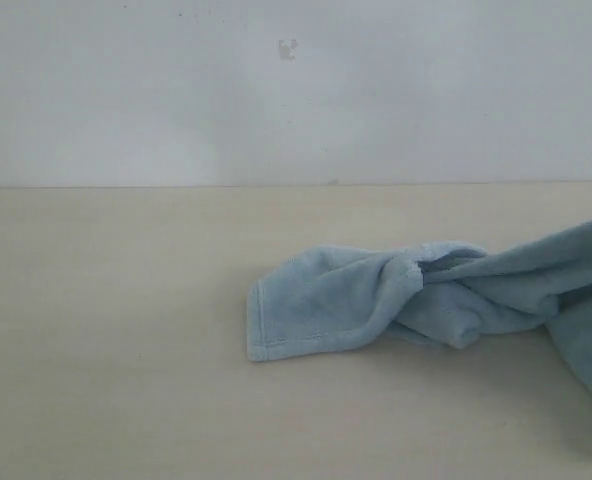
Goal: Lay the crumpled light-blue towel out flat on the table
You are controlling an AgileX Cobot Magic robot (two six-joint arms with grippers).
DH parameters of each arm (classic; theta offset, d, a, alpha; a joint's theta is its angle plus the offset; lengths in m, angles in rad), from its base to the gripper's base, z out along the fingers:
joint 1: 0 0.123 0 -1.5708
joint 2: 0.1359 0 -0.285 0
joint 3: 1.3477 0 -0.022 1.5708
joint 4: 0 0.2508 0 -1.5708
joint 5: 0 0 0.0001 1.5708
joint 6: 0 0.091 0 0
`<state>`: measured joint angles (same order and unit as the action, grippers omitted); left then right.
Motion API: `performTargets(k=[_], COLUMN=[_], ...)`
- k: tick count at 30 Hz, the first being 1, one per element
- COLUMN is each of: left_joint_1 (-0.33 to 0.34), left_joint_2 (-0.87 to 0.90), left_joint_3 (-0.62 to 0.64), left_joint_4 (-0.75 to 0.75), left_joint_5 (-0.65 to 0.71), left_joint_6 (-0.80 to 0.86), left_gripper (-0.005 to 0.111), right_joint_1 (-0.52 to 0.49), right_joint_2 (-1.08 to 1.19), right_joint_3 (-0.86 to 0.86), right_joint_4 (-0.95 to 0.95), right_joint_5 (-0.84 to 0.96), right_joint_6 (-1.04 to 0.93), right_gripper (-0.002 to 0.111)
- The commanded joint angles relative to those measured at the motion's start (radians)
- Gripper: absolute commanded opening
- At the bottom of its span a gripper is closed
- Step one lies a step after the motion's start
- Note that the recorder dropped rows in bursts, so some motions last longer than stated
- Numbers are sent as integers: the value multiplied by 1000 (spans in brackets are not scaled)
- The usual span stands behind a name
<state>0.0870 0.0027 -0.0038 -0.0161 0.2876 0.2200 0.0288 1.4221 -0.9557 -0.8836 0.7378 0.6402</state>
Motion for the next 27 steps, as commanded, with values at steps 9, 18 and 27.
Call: performTargets(k=[9,18,27], left_joint_1=[-4,-4,-4], left_joint_2=[-3,-3,-3], left_joint_3=[4,4,4], left_joint_4=[3,3,3], left_joint_5=[-6,-6,-10], left_joint_6=[6,6,6], left_gripper=[4,4,4], right_joint_1=[-203,207,491], right_joint_2=[0,-58,-53], right_joint_3=[105,105,105], right_joint_4=[231,373,373], right_joint_5=[-249,-423,-407], right_joint_6=[-13,-173,-214], right_gripper=[46,46,5])
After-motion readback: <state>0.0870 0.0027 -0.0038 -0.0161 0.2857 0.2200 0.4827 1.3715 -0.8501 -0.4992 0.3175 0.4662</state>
